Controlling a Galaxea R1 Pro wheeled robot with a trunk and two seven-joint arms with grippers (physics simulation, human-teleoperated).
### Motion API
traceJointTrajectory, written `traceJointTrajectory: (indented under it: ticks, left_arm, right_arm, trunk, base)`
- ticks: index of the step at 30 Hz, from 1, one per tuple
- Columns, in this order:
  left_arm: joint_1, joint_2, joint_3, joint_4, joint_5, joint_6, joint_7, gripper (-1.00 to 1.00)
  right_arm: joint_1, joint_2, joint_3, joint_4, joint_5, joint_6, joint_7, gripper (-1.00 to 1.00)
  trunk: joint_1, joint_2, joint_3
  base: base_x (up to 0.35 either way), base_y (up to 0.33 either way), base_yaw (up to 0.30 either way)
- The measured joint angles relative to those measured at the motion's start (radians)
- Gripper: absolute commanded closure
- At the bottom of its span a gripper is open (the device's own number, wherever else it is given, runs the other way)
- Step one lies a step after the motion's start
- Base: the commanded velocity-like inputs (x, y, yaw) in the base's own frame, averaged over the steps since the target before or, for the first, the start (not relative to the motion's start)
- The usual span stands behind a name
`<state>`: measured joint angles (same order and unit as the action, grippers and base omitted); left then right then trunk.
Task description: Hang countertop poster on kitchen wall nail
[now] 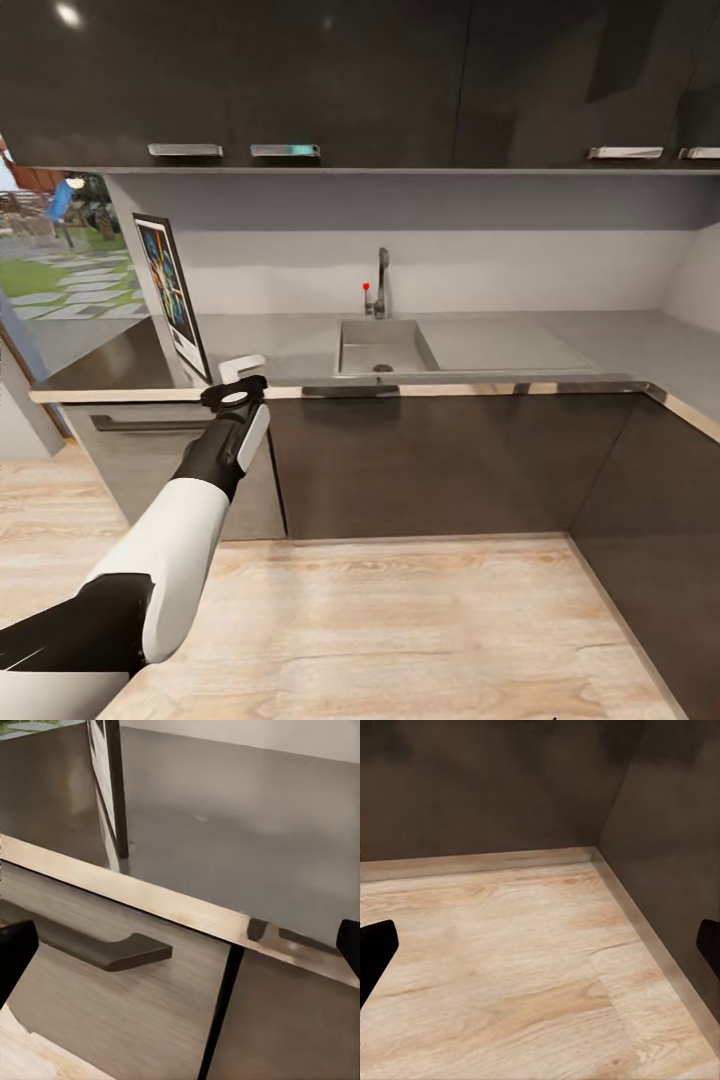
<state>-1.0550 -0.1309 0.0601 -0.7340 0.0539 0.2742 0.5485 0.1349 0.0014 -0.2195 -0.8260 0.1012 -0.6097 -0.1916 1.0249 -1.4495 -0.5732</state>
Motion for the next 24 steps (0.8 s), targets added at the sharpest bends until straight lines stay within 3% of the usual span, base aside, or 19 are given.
traceJointTrajectory:
  ticks: [9, 17, 24]
  left_arm:
    - [0.000, 0.009, 0.002, -0.001, -0.001, 0.000, 0.003, -1.00]
    - [0.000, 0.037, 0.002, -0.002, -0.001, 0.002, 0.019, -1.00]
    - [0.000, 0.054, -0.001, -0.011, 0.000, 0.005, 0.015, -1.00]
  right_arm:
    - [0.000, 0.000, 0.001, 0.001, 0.002, 0.001, 0.000, -1.00]
    - [0.000, 0.000, 0.004, 0.006, 0.003, 0.001, 0.000, -1.00]
    - [0.000, -0.002, 0.003, 0.019, 0.003, 0.002, 0.000, -1.00]
  trunk:
    - [0.000, 0.000, 0.000]
    - [0.000, 0.000, 0.000]
    - [0.000, 0.000, 0.000]
  base:
    - [0.009, -0.002, 0.207]
    - [0.001, 0.000, 0.276]
    - [0.129, 0.000, 0.061]
